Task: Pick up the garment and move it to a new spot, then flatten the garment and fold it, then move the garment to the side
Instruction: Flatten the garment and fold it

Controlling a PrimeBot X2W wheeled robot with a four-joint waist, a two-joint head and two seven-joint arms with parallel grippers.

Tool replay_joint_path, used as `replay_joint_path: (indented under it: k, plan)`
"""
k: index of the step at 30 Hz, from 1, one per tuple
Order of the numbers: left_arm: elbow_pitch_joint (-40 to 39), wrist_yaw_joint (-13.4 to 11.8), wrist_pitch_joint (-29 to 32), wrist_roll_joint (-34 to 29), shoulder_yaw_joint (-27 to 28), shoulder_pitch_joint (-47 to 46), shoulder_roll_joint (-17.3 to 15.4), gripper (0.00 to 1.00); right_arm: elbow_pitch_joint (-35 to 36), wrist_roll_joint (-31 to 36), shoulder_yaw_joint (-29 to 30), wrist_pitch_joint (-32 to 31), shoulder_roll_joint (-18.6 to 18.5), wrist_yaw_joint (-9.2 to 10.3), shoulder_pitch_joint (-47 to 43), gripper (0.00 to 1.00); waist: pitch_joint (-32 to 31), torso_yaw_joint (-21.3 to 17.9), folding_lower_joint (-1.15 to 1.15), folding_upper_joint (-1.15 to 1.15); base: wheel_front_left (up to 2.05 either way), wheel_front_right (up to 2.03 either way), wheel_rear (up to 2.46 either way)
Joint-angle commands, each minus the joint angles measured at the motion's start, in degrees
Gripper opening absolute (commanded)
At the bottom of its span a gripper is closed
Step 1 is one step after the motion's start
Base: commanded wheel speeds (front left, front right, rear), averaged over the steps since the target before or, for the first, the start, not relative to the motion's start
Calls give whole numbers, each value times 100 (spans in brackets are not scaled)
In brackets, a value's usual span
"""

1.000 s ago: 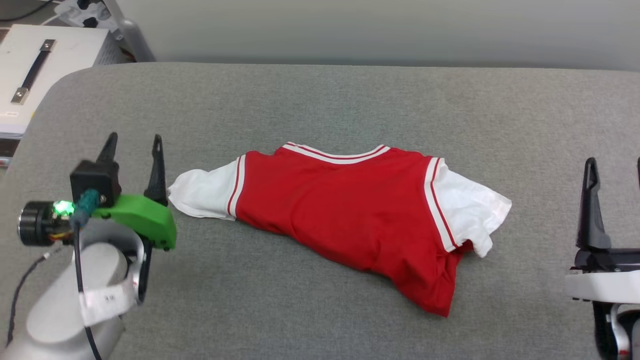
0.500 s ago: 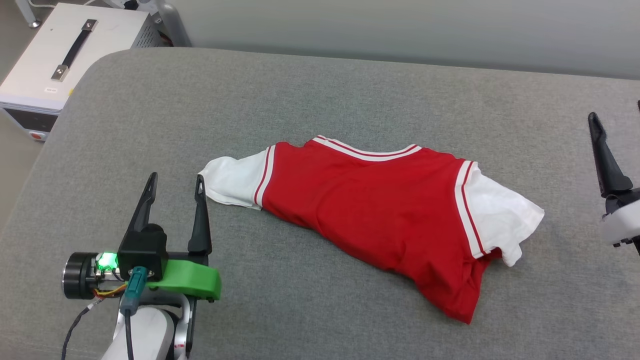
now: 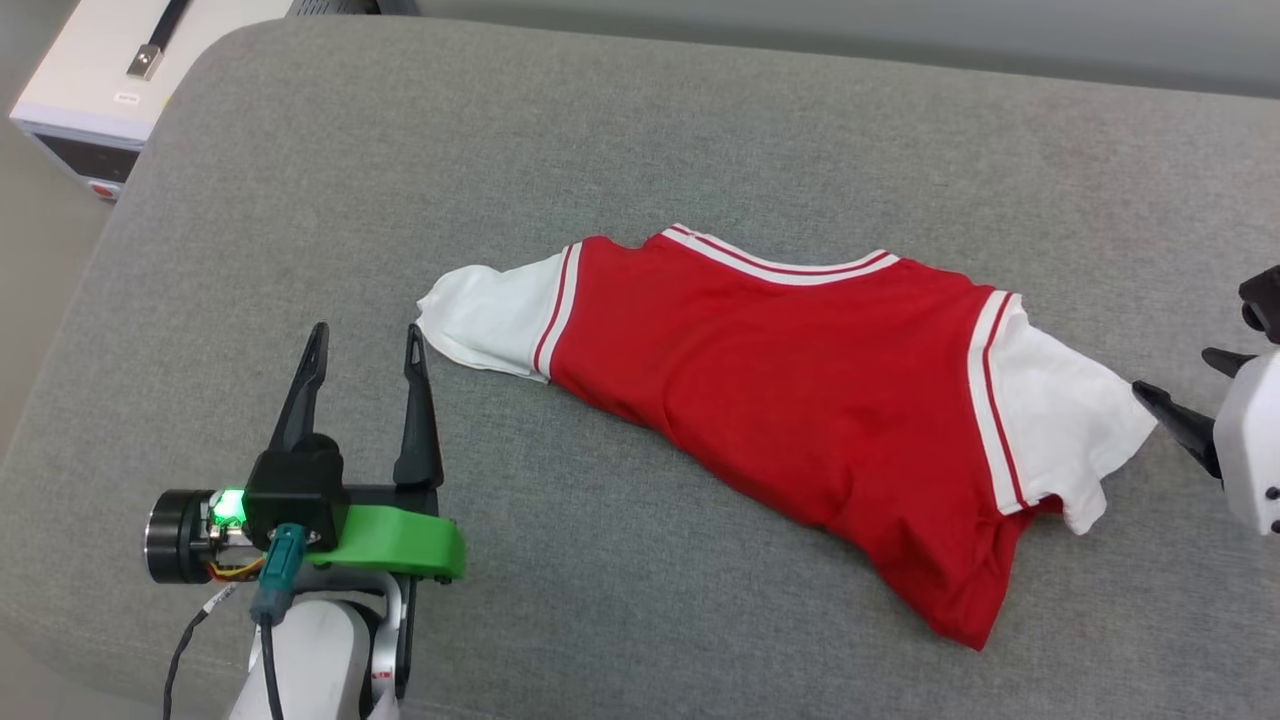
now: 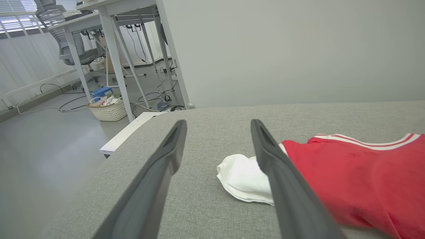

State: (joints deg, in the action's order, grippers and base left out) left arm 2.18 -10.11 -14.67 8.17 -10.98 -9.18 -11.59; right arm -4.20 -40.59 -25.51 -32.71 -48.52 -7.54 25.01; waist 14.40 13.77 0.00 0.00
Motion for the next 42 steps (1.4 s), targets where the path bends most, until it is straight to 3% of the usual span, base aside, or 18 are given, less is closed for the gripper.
replay_joint_path:
  k: [1, 7, 16, 17, 18, 19, 26, 35, 42]
  plan:
    - [-41, 62, -32, -85, 51, -47, 89, 100, -78, -76, -104, -151, 9, 5, 159, 100, 229, 134, 0, 0, 0, 0, 0]
    - [-33, 256, -32, -286, 169, -179, 355, 100, -557, -37, -575, -633, 45, 5, 491, 100, 526, 270, 0, 0, 0, 0, 0]
    - [3, 402, -32, -465, 396, -232, 545, 100, -1045, -241, -1230, -630, 152, 5, 532, 100, 642, 285, 0, 0, 0, 0, 0]
    - [17, 411, -32, -482, 429, -220, 552, 100, -1047, -273, -1308, -605, 139, 5, 554, 45, 625, 254, 0, 0, 0, 0, 0]
    - [26, 417, -32, -496, 457, -209, 555, 100, -1039, -282, -1359, -553, 132, 5, 587, 9, 606, 219, 0, 0, 0, 0, 0]
    - [39, 429, -32, -516, 481, -193, 559, 100, -1035, -304, -1408, -483, 120, 5, 628, 0, 577, 178, 0, 0, 0, 0, 0]
    - [88, 507, -32, -608, 599, -136, 545, 100, -1140, -471, -1203, 176, -29, 5, 925, 0, 365, -71, 0, 0, 0, 0, 0]
    - [102, 582, -33, -664, 660, -95, 554, 100, -1832, -557, -638, 683, -357, 5, 831, 0, 286, -221, 0, 0, 0, 0, 0]
    - [198, 670, -33, -681, 713, -157, 494, 100, -2267, -572, -559, 916, -190, 5, 539, 0, 178, -260, 0, 0, 0, 0, 0]
